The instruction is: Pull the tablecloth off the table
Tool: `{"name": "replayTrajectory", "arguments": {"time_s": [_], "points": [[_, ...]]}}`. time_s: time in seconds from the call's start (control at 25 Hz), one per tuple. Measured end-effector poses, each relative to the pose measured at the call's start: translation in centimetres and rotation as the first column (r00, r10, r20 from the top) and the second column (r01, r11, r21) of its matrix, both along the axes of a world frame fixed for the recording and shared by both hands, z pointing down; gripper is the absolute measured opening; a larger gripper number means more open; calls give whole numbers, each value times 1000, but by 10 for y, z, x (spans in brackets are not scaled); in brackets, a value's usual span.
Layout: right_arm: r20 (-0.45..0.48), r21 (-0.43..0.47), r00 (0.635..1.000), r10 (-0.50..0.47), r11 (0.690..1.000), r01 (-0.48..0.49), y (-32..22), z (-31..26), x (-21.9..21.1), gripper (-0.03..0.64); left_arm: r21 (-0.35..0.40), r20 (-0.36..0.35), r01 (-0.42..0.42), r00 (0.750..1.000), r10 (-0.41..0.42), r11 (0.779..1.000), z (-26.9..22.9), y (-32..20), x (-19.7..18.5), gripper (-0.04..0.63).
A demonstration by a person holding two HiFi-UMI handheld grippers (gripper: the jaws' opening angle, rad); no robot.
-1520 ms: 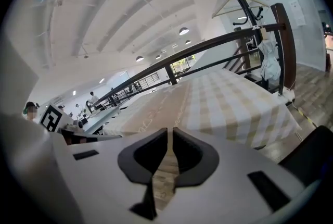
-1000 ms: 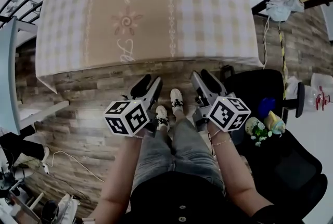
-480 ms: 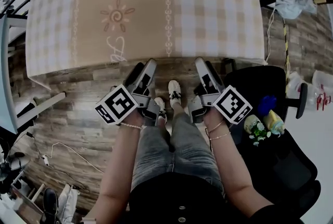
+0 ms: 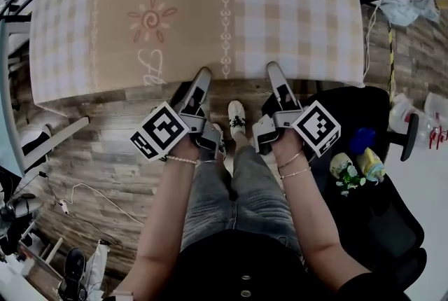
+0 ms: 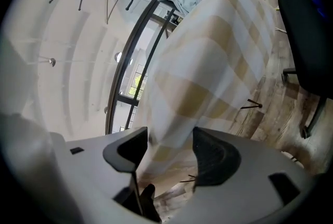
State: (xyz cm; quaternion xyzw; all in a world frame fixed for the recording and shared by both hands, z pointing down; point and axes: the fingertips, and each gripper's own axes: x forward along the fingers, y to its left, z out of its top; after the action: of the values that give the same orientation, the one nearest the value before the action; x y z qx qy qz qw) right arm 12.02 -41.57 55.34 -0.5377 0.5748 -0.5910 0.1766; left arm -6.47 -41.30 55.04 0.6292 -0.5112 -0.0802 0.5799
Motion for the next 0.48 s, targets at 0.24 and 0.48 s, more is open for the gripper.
{"name": "replayTrajectory", "arguments": {"time_s": [0.24, 0.48], "points": [[-22, 35, 999, -25, 999, 26, -4, 2, 0, 255, 23, -64, -11, 998, 12, 1000, 1, -3, 3, 278], [-9, 32, 1000, -27, 999, 27, -2, 0, 0, 239, 44, -61, 10, 998, -7, 999, -2, -1, 3, 254]]}}
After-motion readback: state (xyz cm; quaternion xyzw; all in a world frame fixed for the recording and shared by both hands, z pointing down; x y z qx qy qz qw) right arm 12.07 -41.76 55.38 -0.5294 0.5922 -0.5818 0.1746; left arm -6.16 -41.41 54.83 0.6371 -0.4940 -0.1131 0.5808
